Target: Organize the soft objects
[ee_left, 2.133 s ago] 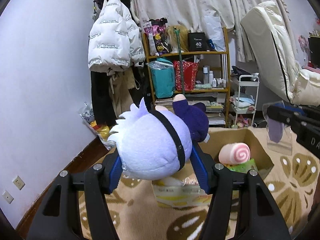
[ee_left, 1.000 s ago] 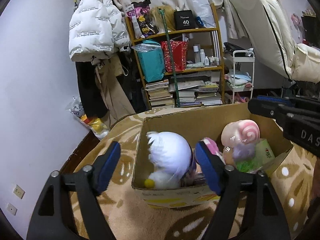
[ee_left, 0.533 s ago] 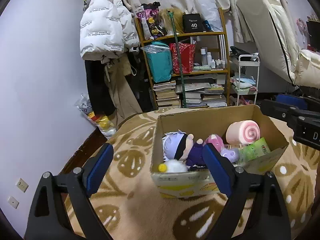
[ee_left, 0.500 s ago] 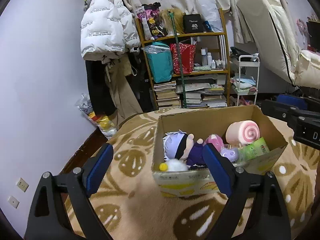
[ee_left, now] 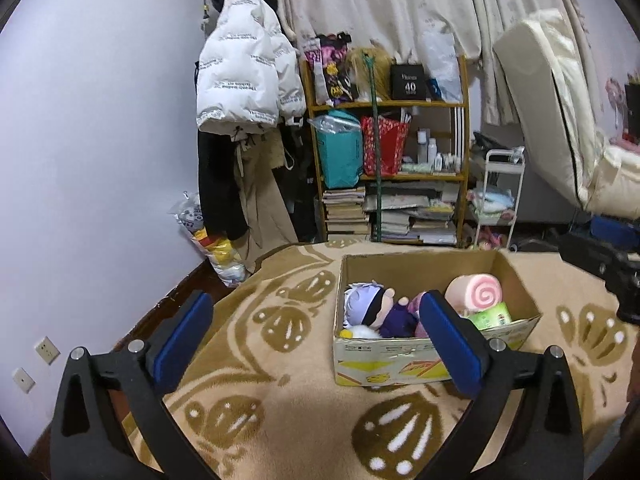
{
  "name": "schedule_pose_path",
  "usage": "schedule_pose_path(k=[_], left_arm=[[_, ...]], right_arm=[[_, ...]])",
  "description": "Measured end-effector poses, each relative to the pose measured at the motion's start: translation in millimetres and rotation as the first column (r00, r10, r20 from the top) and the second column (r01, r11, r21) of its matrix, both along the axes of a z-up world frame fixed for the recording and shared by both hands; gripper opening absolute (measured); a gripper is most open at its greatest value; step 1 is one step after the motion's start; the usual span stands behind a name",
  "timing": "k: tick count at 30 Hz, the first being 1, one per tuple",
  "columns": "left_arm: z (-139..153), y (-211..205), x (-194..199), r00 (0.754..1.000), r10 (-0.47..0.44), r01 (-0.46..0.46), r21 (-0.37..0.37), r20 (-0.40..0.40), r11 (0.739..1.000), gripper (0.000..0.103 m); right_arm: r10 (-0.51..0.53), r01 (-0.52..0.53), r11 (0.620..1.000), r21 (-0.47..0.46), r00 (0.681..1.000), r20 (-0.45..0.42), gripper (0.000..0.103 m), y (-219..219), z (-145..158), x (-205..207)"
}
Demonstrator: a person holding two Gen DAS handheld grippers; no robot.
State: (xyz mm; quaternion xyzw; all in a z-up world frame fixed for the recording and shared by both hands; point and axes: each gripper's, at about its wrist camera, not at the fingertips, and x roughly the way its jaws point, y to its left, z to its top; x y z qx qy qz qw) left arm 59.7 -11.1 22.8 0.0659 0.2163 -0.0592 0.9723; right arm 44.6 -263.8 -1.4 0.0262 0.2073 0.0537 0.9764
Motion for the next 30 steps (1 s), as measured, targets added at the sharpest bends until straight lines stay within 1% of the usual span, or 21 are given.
schedule_pose_path(k=[2,4,8,9,11,15,17,22,30], left_arm=[[5,3,-9,1.000,-0.007,0.007,-0.001,0.008,1.000,0.102],[9,4,-18,1.000,-0.013,0.012,0.014,0.024,1.000,0.102],[12,6,-36,0.999,-0.029,0.028,0.034,0.040,0.999,0.102],[12,8,-41,0.998,-0.038,0.037,0.033,0.045,0.999,0.102],[13,10,-55,0.996,-0.024,0.021,0.027,0.082,0.999,0.102],[12,14,-67,0.995,-0.042,0.040,0.022,0.092,0.999,0.102],[11,16,-69,0.994,-0.039,0.037,0.018,0.102,0.999,0.102],[4,24,-68,0.995,-0.022,0.025,-0.027,0.097,0.999,0.102],[-5,28,-66,0.996,-0.015,0.019,-0.045,0.092,0.999,0.102]], right_arm=[[-0.010,0.010,1.000,-0.002,1.000,0.025,0.100,-1,5,-12],[-0.014,0.015,1.000,-0.011,0.999,0.043,0.103,-1,9,-23],[-0.024,0.027,0.999,-0.035,0.997,0.074,0.103,-1,16,-44],[-0.024,0.027,0.999,-0.036,0.997,0.078,0.103,-1,17,-48],[-0.027,0.030,0.999,-0.038,0.996,0.080,0.103,-1,18,-56],[-0.050,0.054,0.998,-0.043,0.994,0.096,0.103,-4,17,-70],[-0.061,0.065,0.998,-0.028,0.993,0.102,0.103,-7,15,-75],[-0.081,0.082,0.997,-0.005,0.991,0.104,0.103,-15,4,-81],[-0.088,0.088,0.996,-0.001,0.992,0.092,0.103,-21,-13,-81]])
